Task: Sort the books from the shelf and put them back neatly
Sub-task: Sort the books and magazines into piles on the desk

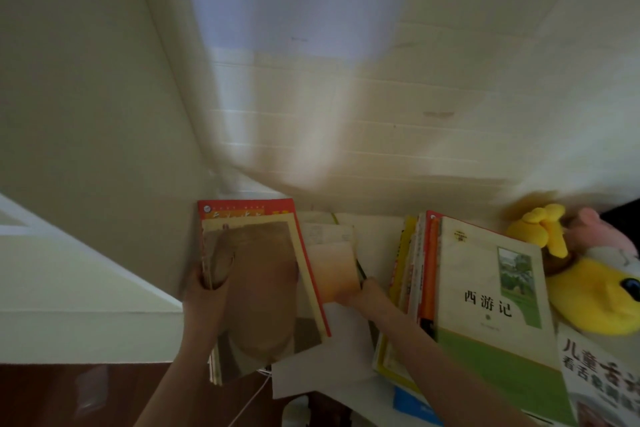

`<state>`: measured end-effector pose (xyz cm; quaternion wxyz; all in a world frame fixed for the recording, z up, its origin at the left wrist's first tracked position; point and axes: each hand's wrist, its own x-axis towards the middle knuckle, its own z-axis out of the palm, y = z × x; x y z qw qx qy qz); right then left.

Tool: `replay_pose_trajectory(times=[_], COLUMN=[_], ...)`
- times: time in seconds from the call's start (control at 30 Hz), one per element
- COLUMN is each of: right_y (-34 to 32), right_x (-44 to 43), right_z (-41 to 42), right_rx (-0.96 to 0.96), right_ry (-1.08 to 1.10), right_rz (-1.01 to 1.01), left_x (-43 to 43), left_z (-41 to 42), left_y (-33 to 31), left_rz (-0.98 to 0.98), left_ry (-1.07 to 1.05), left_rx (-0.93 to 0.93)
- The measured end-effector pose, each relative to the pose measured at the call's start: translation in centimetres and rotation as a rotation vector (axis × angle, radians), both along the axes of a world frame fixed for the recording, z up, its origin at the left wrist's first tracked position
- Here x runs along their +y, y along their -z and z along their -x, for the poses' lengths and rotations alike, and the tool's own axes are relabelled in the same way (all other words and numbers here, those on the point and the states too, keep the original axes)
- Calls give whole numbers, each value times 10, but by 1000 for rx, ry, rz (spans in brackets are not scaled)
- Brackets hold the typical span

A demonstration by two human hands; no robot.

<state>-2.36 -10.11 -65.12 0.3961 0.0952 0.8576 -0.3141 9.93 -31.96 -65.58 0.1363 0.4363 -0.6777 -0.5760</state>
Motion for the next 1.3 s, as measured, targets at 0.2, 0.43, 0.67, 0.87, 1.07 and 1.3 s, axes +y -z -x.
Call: replay_pose_trajectory(times=[0.2,0.43,0.67,0.87,1.07,1.3], right_y=[-2,-15,-20,-34,-137,-142], right_x=[-1,8,2,-14,0,-23], right_z=[-4,5,8,4,27,-6], right_rx=[170,423,86,183,579,971], right_ry=[-56,-93,3,-79,-40,-398], right_rz=[-67,-94,31,145,220,89], left_x=[-5,-13,-19,-22,-20,0], left_z=[4,10,19,25,23,22], left_y=[2,0,-11,-14,-7,15], left_rz=[10,-44,35,26,-54,-360], left_ry=[0,-18,14,23,33,52], left_rx=[-56,-87,-116,-122,-129,-101])
